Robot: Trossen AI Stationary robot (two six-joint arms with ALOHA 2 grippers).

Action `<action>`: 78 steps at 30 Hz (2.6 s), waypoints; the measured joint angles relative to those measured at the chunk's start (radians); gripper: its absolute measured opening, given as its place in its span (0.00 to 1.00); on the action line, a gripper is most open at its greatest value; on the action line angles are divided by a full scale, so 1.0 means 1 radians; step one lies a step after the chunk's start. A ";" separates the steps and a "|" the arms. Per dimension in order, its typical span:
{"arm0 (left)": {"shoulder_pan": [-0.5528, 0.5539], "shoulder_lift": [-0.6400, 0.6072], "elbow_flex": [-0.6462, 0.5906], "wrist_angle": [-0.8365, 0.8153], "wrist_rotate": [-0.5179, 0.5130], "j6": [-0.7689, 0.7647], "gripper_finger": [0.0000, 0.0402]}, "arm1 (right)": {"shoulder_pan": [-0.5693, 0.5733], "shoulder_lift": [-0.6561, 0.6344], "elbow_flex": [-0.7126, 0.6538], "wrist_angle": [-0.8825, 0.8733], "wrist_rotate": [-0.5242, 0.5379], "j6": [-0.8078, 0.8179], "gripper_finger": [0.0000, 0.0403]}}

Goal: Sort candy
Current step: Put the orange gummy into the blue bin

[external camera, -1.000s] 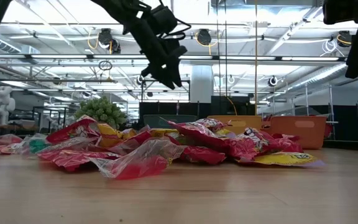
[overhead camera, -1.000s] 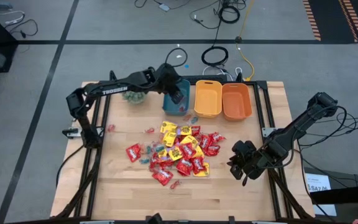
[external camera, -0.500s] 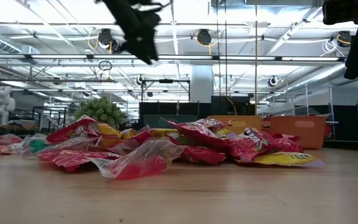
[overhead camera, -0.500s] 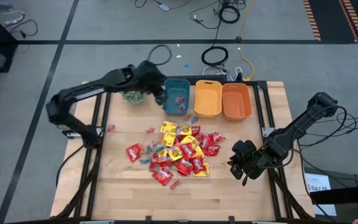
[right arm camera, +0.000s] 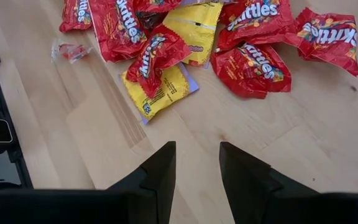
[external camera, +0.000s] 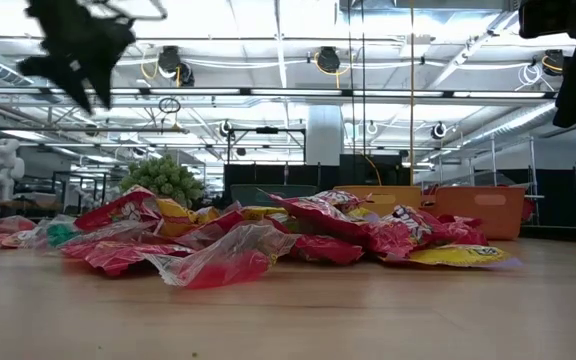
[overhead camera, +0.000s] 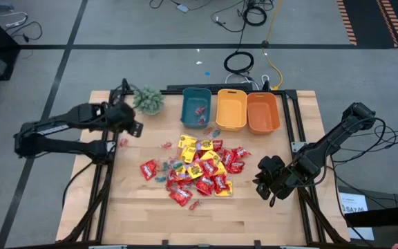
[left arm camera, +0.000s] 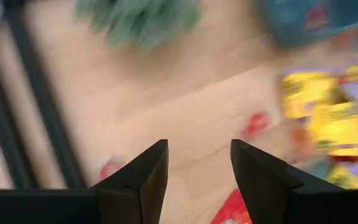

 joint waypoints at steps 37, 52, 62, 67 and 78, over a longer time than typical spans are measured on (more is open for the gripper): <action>0.320 0.551 -0.274 0.015 0.148 0.615 0.45 | 0.000 0.000 0.000 0.108 0.004 0.044 0.28; 0.378 0.774 -0.263 0.086 0.117 0.616 0.52 | 0.000 0.000 0.000 0.118 0.004 0.044 0.28; 0.397 0.873 -0.261 0.083 0.119 0.642 0.08 | 0.000 0.000 0.000 0.144 0.004 0.043 0.28; 0.386 0.846 -0.251 0.092 0.079 0.643 0.04 | 0.000 0.000 0.000 0.145 0.003 0.044 0.28; 0.253 0.695 0.003 0.100 0.112 0.631 0.02 | 0.000 0.000 0.000 0.169 0.003 0.060 0.28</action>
